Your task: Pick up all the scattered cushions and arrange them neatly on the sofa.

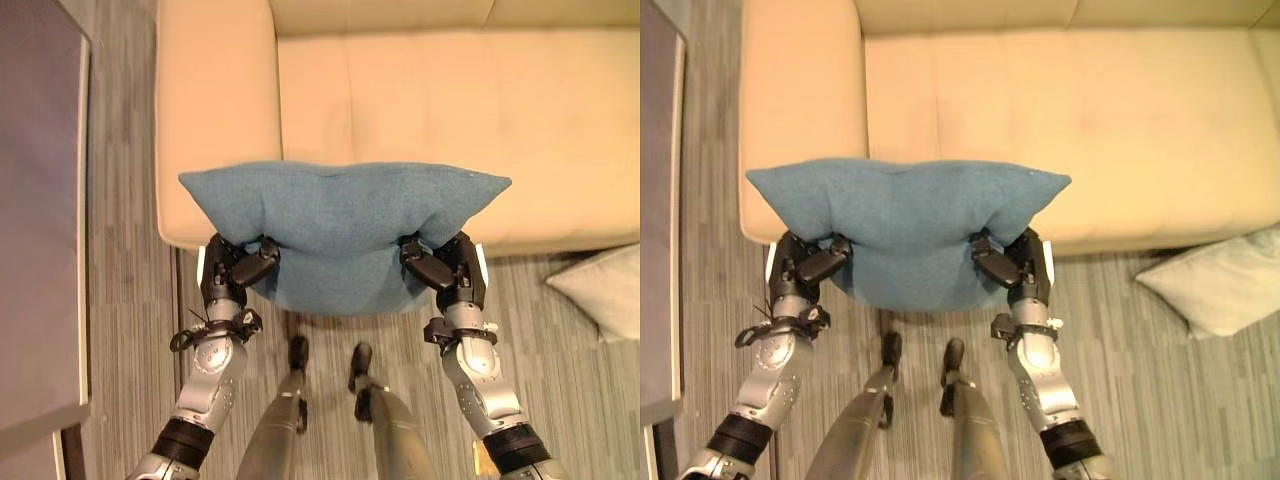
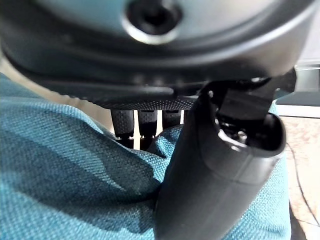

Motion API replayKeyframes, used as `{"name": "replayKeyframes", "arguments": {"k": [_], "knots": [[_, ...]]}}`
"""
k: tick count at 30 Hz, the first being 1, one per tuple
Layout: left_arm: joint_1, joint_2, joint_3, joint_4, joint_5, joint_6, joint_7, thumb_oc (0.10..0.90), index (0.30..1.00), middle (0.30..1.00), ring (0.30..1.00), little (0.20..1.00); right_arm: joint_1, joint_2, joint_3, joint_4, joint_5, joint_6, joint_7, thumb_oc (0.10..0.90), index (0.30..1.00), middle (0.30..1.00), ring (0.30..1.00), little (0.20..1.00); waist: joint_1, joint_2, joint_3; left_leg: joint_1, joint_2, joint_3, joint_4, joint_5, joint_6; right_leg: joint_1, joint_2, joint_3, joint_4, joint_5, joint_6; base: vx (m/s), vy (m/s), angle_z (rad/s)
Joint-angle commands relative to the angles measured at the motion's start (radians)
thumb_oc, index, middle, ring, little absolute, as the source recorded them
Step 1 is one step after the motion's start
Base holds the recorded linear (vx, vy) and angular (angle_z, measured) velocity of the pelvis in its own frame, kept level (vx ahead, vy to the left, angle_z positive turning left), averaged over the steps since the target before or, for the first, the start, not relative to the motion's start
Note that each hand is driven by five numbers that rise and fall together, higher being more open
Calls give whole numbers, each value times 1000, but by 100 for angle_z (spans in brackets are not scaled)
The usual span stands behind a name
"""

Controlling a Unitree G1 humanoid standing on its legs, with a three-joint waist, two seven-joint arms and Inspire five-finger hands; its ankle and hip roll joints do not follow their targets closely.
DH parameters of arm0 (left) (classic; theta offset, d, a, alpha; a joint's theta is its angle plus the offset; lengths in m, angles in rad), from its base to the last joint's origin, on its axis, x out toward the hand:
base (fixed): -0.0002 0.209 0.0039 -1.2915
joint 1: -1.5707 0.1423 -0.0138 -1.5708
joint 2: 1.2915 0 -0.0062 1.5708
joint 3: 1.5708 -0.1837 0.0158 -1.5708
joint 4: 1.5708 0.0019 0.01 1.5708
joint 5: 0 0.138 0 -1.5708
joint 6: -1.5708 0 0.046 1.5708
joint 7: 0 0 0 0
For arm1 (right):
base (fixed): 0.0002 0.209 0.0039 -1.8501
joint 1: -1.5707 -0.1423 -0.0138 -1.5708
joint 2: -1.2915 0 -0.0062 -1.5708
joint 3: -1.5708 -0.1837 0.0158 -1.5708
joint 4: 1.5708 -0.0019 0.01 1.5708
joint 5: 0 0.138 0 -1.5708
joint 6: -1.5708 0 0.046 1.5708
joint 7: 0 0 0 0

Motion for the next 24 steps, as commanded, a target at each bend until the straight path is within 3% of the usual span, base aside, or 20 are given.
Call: {"name": "replayKeyframes", "arguments": {"k": [1,6,7,9,15,18,20,21,24], "knots": [[-28,-31,-83,-55,23,-78,-135,400,300,300,300,300,-3,18,43,-108,-30,-91,91,400,300,300,300,300,-19,-16,-139,47,8,-50,80,-134,-25,194,2,-13,-193,-7,66,68,-50,2],[36,-35,-62,-62,9,-64,-151,400,300,300,300,300,50,1,19,-107,-51,-72,104,400,300,300,300,300,-9,-27,-158,116,6,-55,114,-148,-28,293,15,-2,-231,-3,67,86,-4,-9],[48,-41,-62,-62,6,-62,-156,400,300,300,300,300,55,3,16,-106,-57,-66,107,400,300,300,300,300,4,-29,-154,131,-41,-113,136,-162,-25,314,25,24,-240,7,68,72,89,-34],[73,-47,-53,-62,10,-56,-163,400,300,300,300,300,69,2,7,-100,-63,-61,116,400,300,300,300,300,6,-31,-168,168,-63,-161,128,-192,-16,339,29,59,-256,20,76,86,86,-50],[125,-35,-39,-75,22,-36,-178,400,300,300,300,300,90,3,9,-101,-67,-42,141,400,300,300,300,300,22,-18,-180,263,-63,-137,83,-213,12,366,28,116,-232,35,102,70,159,-61],[164,-8,-17,-87,33,-28,-186,400,300,300,300,300,86,15,30,-110,-91,-29,159,400,300,300,300,300,42,-12,-157,296,-56,-86,71,-219,45,314,31,153,-109,42,145,-39,162,-110],[167,-5,-10,-86,36,-28,-185,400,300,300,300,300,87,21,34,-108,-93,-28,161,400,300,300,300,300,48,-10,-151,303,-53,-72,71,-223,51,297,28,149,-90,44,155,-11,24,-112],[172,-5,-1,-85,38,-28,-184,400,300,300,300,300,82,27,41,-108,-105,-20,169,400,300,300,300,300,61,-5,-152,320,-45,-45,58,-230,57,278,-11,98,-96,62,164,5,-14,-82],[178,-5,2,-89,34,-26,-190,400,300,300,300,300,82,22,45,-114,-106,-12,174,400,300,300,300,300,69,0,-157,344,-26,-22,27,-231,55,279,-51,21,-129,78,157,55,-59,-109]]}}
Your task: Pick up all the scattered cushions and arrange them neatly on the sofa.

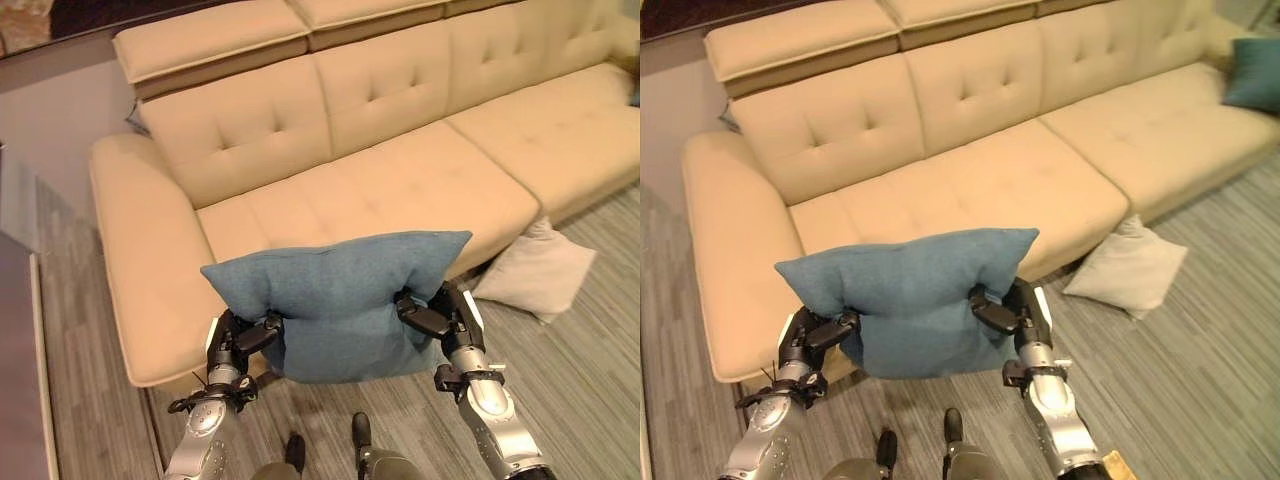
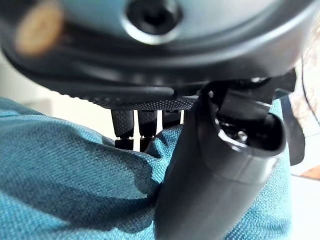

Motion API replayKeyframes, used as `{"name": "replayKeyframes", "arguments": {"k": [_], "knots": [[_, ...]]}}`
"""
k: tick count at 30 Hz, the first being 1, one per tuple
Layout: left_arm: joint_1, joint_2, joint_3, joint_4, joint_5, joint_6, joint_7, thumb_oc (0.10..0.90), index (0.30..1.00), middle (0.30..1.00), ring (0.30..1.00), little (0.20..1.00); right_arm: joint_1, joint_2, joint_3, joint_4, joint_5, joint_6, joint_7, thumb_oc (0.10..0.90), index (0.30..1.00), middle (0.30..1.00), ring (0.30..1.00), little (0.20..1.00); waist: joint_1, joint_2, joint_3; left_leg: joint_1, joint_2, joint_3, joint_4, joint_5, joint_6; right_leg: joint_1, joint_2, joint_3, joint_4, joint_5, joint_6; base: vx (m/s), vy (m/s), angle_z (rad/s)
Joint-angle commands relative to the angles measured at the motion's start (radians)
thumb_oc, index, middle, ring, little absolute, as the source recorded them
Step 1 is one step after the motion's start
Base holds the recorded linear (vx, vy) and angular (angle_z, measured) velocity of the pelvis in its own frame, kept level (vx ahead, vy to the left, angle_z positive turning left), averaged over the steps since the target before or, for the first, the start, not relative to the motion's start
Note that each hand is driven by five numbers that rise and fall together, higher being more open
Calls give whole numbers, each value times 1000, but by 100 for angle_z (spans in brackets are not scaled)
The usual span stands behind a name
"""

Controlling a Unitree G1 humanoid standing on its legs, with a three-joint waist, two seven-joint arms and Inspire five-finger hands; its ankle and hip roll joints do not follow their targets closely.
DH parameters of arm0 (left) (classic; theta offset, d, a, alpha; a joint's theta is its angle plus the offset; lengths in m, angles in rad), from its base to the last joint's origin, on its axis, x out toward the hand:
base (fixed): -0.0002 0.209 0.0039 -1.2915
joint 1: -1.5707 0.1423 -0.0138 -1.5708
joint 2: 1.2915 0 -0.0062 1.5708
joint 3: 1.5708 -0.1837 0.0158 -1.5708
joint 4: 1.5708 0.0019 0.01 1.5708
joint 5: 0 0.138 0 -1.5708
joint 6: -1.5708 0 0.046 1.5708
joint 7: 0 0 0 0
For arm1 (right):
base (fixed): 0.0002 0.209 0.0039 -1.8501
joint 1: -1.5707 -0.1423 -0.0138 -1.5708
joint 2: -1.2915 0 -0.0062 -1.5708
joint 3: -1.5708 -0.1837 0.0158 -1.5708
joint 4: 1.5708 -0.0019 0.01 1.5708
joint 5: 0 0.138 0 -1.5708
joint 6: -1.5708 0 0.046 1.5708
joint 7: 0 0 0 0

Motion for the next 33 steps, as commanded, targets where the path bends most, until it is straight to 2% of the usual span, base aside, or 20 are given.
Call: {"name": "replayKeyframes", "arguments": {"k": [1,5,6,7,8,9,11,13,14,16,18,20,22,25,27,31,33], "knots": [[-54,9,-31,-140,47,-92,-82,400,300,300,300,300,-67,23,29,-134,-22,-94,69,400,300,300,300,300,27,-7,-93,-6,-35,-107,37,-81,7,54,-15,-48,17,13,52,104,-61,-16],[-68,6,-40,-128,50,-90,-83,400,300,300,300,300,-62,10,28,-143,-30,-92,66,400,300,300,300,300,15,-18,-100,7,-26,-113,37,-93,-8,72,-13,-78,-10,-3,35,123,-133,3],[-89,-3,-60,-123,42,-89,-85,400,300,300,300,300,-52,-6,17,-150,-43,-96,51,400,300,300,300,300,7,-30,-91,-26,-18,-130,106,-109,-35,87,-1,-87,-35,-15,17,60,-152,38],[-89,-3,-60,-123,42,-89,-85,400,300,300,300,300,-52,-6,17,-150,-43,-96,51,400,300,300,300,300,7,-30,-91,-27,-17,-130,107,-110,-35,87,0,-87,-35,-15,17,127,-310,48],[-103,-12,-80,-120,34,-90,-87,400,300,300,300,300,-56,-18,6,-150,-46,-105,34,400,300,300,300,300,3,-36,-83,-66,8,-128,177,-97,-61,110,13,-107,-54,-29,-1,83,-235,47],[-112,-17,-90,-119,31,-90,-84,400,300,300,300,300,-60,-22,3,-148,-46,-107,23,400,300,300,300,300,1,-39,-73,-104,20,-130,242,-79,-71,120,17,-115,-58,-31,-13,107,-298,51],[-125,-22,-97,-117,30,-91,-83,400,300,300,300,300,-66,-32,-3,-148,-42,-109,13,400,300,300,300,300,-1,-40,-60,-171,32,-131,359,-50,-77,138,30,-128,-68,-42,-31,71,-161,77],[-124,-23,-98,-117,28,-88,-85,400,300,300,300,300,-65,-34,-5,-146,-40,-103,14,400,300,300,300,300,2,-44,-56,-210,23,-129,388,-47,-70,151,36,-126,-74,-55,-39,96,-83,25],[-125,-23,-101,-116,29,-84,-85,400,300,300,300,300,-61,-34,-9,-146,-39,-105,11,400,300,300,300,300,6,-49,-54,-236,1,-130,382,-57,-64,160,37,-122,-82,-58,-40,133,-56,-3],[-123,-21,-103,-113,32,-80,-90,400,300,300,300,300,-55,-34,-15,-144,-37,-105,13,400,300,300,300,300,7,-59,-62,-251,-9,-110,337,-85,-54,172,38,-125,-96,-64,-35,158,-28,5],[-124,-17,-103,-108,35,-73,-89,400,300,300,300,300,-51,-33,-22,-141,-35,-104,7,400,300,300,300,300,12,-64,-66,-295,-19,-70,288,-60,-49,190,47,-124,-107,-71,-37,156,16,9],[-126,-13,-100,-108,40,-70,-86,400,300,300,300,300,-52,-30,-22,-139,-34,-104,3,400,300,300,300,300,22,-64,-67,-305,-24,-63,261,-41,-49,196,55,-116,-109,-76,-38,100,28,15],[-107,-4,-86,-119,47,-68,-86,400,300,300,300,300,-47,-11,-25,-135,-36,-101,-3,400,300,300,300,300,55,-61,-73,-325,-26,-56,187,21,-54,231,90,-91,-106,-107,-40,281,120,-29],[-83,9,-74,-125,56,-63,-89,400,300,300,300,300,-36,15,-19,-138,-49,-103,5,400,300,300,300,300,63,-73,-96,-270,-46,-78,150,10,-35,253,80,-84,-86,-125,-25,256,148,-32],[-73,21,-64,-130,66,-61,-89,400,300,300,300,300,-36,36,-14,-137,-46,-99,20,400,300,300,300,300,69,-78,-103,-227,-47,-70,128,-3,-18,250,61,-81,-35,-129,-7,173,167,-4],[-61,46,-46,-136,76,-60,-90,400,300,300,300,300,-42,60,-3,-147,-55,-92,42,400,300,300,300,300,64,-69,-93,-163,-43,-56,108,-26,16,178,20,-76,158,-93,45,106,156,-18],[-55,46,-40,-143,72,-64,-89,400,300,300,300,300,-47,64,0,-145,-60,-88,49,400,300,300,300,300,55,-57,-92,-123,-47,-64,82,-35,29,123,-1,-76,167,-63,46,148,118,0]]}}
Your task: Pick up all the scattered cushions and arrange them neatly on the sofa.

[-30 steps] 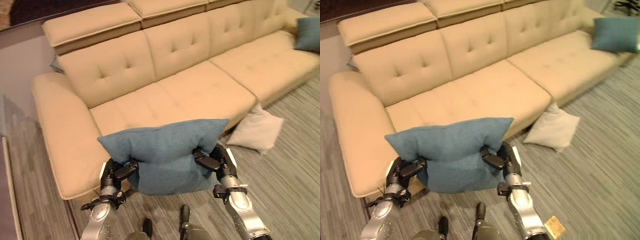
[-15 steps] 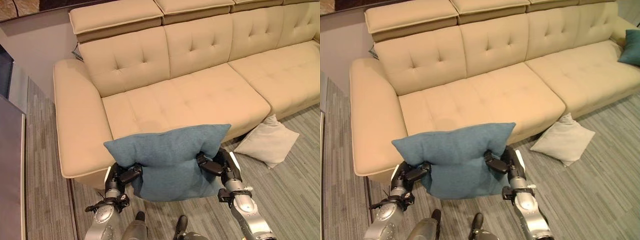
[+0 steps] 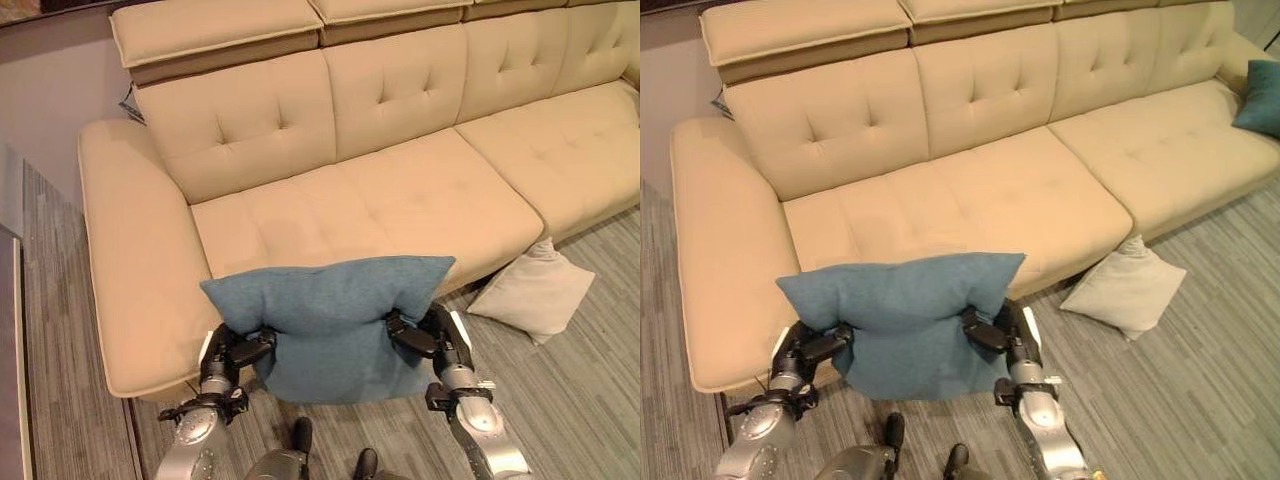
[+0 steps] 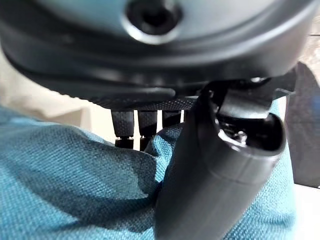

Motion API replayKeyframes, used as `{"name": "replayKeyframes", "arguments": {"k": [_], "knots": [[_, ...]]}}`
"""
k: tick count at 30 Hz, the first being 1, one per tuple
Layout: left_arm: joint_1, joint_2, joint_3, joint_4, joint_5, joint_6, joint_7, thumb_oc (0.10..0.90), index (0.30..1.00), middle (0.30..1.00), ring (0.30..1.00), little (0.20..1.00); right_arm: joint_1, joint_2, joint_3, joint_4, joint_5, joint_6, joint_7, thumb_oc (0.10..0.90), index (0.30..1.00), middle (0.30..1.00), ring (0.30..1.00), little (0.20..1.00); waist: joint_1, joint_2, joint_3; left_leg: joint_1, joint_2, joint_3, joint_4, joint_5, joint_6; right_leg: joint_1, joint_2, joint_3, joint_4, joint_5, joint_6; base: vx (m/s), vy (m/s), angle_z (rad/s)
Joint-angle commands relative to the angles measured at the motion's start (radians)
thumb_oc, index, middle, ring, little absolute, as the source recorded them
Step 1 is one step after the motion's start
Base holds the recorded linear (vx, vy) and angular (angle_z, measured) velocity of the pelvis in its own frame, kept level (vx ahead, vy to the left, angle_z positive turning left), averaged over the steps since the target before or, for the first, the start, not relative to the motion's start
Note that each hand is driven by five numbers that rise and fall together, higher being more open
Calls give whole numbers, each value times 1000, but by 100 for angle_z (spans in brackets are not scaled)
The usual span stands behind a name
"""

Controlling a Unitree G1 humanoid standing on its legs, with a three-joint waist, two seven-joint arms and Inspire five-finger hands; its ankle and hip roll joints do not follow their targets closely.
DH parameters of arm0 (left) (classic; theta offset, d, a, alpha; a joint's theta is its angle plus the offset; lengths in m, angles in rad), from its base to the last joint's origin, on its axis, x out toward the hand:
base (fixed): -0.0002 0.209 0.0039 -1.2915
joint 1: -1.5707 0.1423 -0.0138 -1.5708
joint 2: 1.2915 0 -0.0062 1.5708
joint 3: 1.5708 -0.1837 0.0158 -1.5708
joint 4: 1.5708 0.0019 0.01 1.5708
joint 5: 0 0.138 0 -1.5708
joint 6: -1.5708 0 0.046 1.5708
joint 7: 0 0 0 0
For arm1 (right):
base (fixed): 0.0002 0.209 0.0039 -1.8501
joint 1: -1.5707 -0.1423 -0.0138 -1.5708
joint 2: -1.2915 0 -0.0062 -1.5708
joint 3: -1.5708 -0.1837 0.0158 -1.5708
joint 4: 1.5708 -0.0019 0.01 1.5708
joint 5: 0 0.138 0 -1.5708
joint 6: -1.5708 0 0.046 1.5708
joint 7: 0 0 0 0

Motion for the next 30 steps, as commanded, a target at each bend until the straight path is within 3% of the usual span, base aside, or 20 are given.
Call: {"name": "replayKeyframes", "arguments": {"k": [1,4,9,11,17,18,19,20,22,26,29,30], "knots": [[-42,-29,-42,-174,44,-106,-80,400,300,300,300,300,-99,17,-2,-143,4,-115,39,400,300,300,300,300,-6,-8,-82,-41,21,-43,45,-100,-16,15,32,-12,-114,79,34,176,75,-14],[-46,-31,-44,-173,43,-106,-80,400,300,300,300,300,-103,15,-4,-147,9,-115,40,400,300,300,300,300,-17,0,-79,-20,21,-57,26,-105,-16,-14,30,-11,-158,97,29,107,18,-4],[-69,-50,-47,-158,46,-111,-76,400,300,300,300,300,-111,10,-10,-142,1,-114,31,400,300,300,300,300,-50,-3,-57,37,6,-107,4,-128,-26,-87,28,4,-284,181,43,172,-42,30],[-74,-53,-48,-157,45,-112,-78,400,300,300,300,300,-110,9,-10,-141,-2,-114,32,400,300,300,300,300,-50,-8,-55,44,-1,-116,6,-134,-28,-78,30,-3,-295,181,41,172,-83,37],[-81,-76,-63,-151,24,-117,-88,400,300,300,300,300,-79,-8,-26,-140,17,-125,29,400,300,300,300,300,-65,-26,-78,47,20,-143,84,-197,-83,-13,46,-31,-336,159,10,181,-153,41],[-90,-81,-69,-149,7,-118,-88,400,300,300,300,300,-78,-23,-37,-138,22,-130,20,400,300,300,300,300,-71,-29,-70,-5,42,-123,190,-180,-112,14,46,-59,-342,143,-6,131,-157,39],[-91,-81,-69,-149,7,-118,-89,400,300,300,300,300,-78,-23,-37,-137,22,-130,20,400,300,300,300,300,-73,-27,-72,-14,43,-126,202,-186,-112,12,47,-62,-341,143,-6,115,-170,78],[-101,-86,-74,-144,-3,-121,-80,400,300,300,300,300,-85,-32,-42,-140,29,-132,8,400,300,300,300,300,-72,-34,-57,-81,66,-89,310,-157,-124,31,46,-78,-340,127,-24,69,-106,77],[-107,-87,-73,-141,-5,-122,-78,400,300,300,300,300,-86,-33,-45,-140,33,-130,6,400,300,300,300,300,-70,-36,-54,-111,77,-69,342,-160,-118,41,49,-85,-345,118,-30,92,-99,41],[-104,-88,-68,-133,5,-110,-80,400,300,300,300,300,-79,-38,-59,-136,38,-128,1,400,300,300,300,300,-58,-50,-63,-175,62,-22,264,-165,-94,82,59,-104,-380,99,-31,179,-30,16],[-93,-82,-58,-132,18,-101,-78,400,300,300,300,300,-82,-27,-61,-119,41,-124,-16,400,300,300,300,300,-16,-39,-64,-251,52,39,132,-33,-104,143,112,-86,-411,66,-34,261,80,29],[-85,-80,-51,-138,15,-104,-84,400,300,300,300,300,-81,-22,-59,-121,42,-122,-8,400,300,300,300,300,-10,-37,-73,-224,54,42,83,-37,-97,152,122,-77,-412,60,-31,329,130,-2]]}}
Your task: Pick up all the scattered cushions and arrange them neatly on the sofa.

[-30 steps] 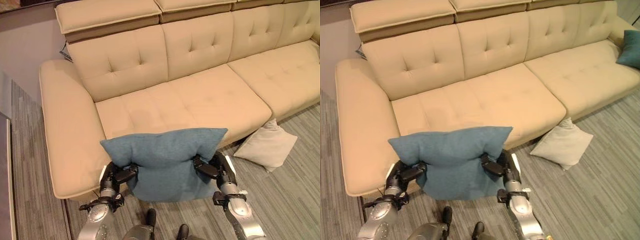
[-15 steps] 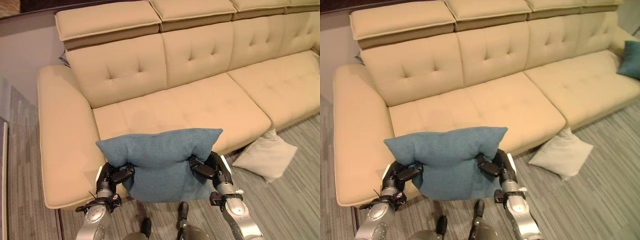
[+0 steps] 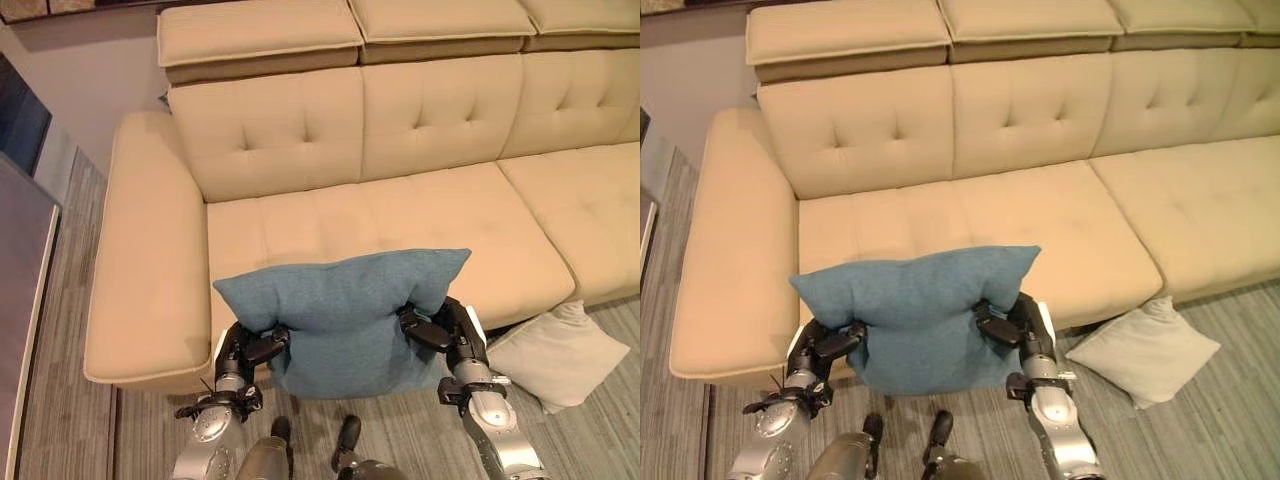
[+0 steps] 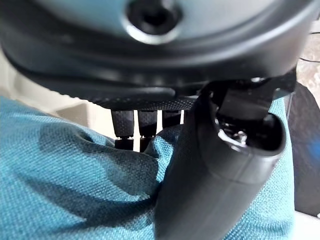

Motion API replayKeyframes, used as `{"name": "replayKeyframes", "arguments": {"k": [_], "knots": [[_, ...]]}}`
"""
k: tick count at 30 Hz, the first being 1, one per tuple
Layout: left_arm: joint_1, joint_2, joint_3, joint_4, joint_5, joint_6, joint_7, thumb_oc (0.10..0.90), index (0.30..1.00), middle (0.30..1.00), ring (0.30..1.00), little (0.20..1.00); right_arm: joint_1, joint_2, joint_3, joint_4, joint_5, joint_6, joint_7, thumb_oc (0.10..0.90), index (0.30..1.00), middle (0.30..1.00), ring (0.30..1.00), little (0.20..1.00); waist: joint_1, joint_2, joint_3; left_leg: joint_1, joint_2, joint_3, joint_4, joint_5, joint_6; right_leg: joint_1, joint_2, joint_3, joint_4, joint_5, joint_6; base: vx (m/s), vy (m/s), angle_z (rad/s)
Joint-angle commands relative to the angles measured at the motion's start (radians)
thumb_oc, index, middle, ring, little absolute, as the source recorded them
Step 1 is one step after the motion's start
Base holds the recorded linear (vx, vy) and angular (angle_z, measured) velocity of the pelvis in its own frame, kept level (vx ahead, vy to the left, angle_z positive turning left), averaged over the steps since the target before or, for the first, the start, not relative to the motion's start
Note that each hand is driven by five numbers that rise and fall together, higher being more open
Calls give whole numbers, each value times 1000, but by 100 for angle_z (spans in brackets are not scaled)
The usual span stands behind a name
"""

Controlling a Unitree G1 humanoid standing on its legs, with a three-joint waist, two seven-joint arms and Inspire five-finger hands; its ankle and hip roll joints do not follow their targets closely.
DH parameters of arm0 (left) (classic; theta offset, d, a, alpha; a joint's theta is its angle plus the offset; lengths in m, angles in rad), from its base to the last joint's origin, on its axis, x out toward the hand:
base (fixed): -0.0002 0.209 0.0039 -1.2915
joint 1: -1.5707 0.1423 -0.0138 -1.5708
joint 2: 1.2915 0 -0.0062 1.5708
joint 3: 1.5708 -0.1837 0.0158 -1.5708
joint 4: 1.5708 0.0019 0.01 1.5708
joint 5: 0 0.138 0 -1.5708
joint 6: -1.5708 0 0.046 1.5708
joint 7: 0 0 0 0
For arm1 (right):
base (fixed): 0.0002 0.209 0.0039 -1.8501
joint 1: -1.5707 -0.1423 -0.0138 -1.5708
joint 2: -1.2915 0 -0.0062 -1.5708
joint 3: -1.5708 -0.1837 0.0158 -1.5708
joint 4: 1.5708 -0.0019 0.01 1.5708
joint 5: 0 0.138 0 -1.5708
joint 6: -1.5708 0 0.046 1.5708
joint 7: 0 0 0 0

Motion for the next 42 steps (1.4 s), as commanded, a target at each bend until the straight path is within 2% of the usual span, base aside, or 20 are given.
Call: {"name": "replayKeyframes", "arguments": {"k": [1,5,8,9,10,12,15,16,20,22,25,29,35,37,38,40,42], "knots": [[-60,13,-3,-149,32,-102,-80,400,300,300,300,300,-72,36,16,-137,33,-124,15,400,300,300,300,300,40,-8,-101,41,-12,13,-93,66,24,125,31,88,60,-147,125,268,122,-22],[-45,30,3,-154,38,-96,-88,400,300,300,300,300,-72,56,27,-133,31,-124,28,400,300,300,300,300,45,-24,-119,74,-24,-1,-103,61,38,129,20,104,94,-166,134,161,97,-40],[-33,49,20,-166,45,-97,-87,400,300,300,300,300,-75,75,38,-131,28,-119,47,400,300,300,300,300,62,-31,-119,114,-29,10,-100,34,62,115,-6,113,192,-169,158,162,175,-18],[-24,66,27,-178,51,-96,-86,400,300,300,300,300,-86,87,45,-136,27,-115,58,400,300,300,300,300,61,-25,-109,144,-27,9,-99,16,82,75,-39,110,310,-133,189,158,191,-30],[-25,74,31,-179,52,-97,-85,400,300,300,300,300,-89,90,48,-136,29,-113,65,400,300,300,300,300,55,-18,-107,152,-24,1,-100,14,90,47,-42,116,360,-114,200,126,168,-28],[-24,75,37,-183,60,-104,-83,400,300,300,300,300,-79,97,40,-147,26,-116,71,400,300,300,300,300,38,2,-104,183,-26,-26,-115,4,102,-9,-48,152,425,-104,201,127,114,15],[-30,69,35,-187,59,-112,-80,400,300,300,300,300,-74,94,31,-149,19,-117,66,400,300,300,300,300,20,16,-104,205,-29,-54,-135,4,100,-36,-46,182,380,-114,186,108,11,31],[-43,59,28,-186,56,-118,-78,400,300,300,300,300,-75,91,23,-155,18,-119,61,400,300,300,300,300,3,21,-101,217,-36,-78,-141,-1,96,-60,-44,231,308,-110,179,152,-46,39],[-65,51,20,-175,60,-129,-71,400,300,300,300,300,-75,85,12,-149,14,-120,47,400,300,300,300,300,-19,18,-91,233,-52,-120,-144,-9,85,-72,-44,288,220,-81,187,89,-53,60],[-62,43,19,-172,62,-128,-75,400,300,300,300,300,-74,83,9,-140,13,-118,50,400,300,300,300,300,-19,9,-94,241,-59,-130,-156,-8,77,-49,-54,263,186,-69,188,101,-118,80],[-58,32,21,-178,57,-128,-78,400,300,300,300,300,-69,74,-3,-138,16,-117,46,400,300,300,300,300,-22,12,-116,256,-53,-151,-204,6,63,-23,-42,246,131,-64,178,93,-102,51],[-91,30,19,-194,68,-134,-56,400,300,300,300,300,-100,48,-9,-132,11,-122,17,400,300,300,300,300,-19,26,-133,264,-30,-175,-284,49,29,19,-27,179,34,-58,168,81,-131,24],[-182,21,-2,-177,87,-157,-17,400,300,300,300,300,-208,36,-1,-106,-4,-137,-45,400,300,300,300,300,-14,44,-127,205,-25,-187,-298,75,6,-14,-20,159,4,-59,163,-50,-41,15],[-289,23,-22,-151,104,-181,32,400,300,300,300,300,-333,26,26,-83,-20,-152,-104,400,300,300,300,300,-13,61,-116,153,-26,-191,-298,88,-4,-67,-20,158,4,-52,162,-162,1,21],[-389,29,-38,-122,114,-199,72,400,300,300,300,300,-438,26,58,-48,-31,-160,-141,400,300,300,300,300,-11,70,-111,110,-25,-191,-298,101,-10,-109,-17,165,4,-40,163,-174,16,10],[-442,36,-43,-106,119,-208,94,400,300,300,300,300,-489,28,76,-28,-31,-161,-156,400,300,300,300,300,-9,72,-109,89,-25,-189,-298,106,-13,-130,-16,170,4,-36,164,-104,13,3],[-564,58,-63,-57,138,-224,140,400,300,300,300,300,-604,26,115,16,-42,-161,-188,400,300,300,300,300,-10,76,-105,50,-27,-186,-298,118,-18,-171,-12,178,4,-23,166,-90,17,0]]}}
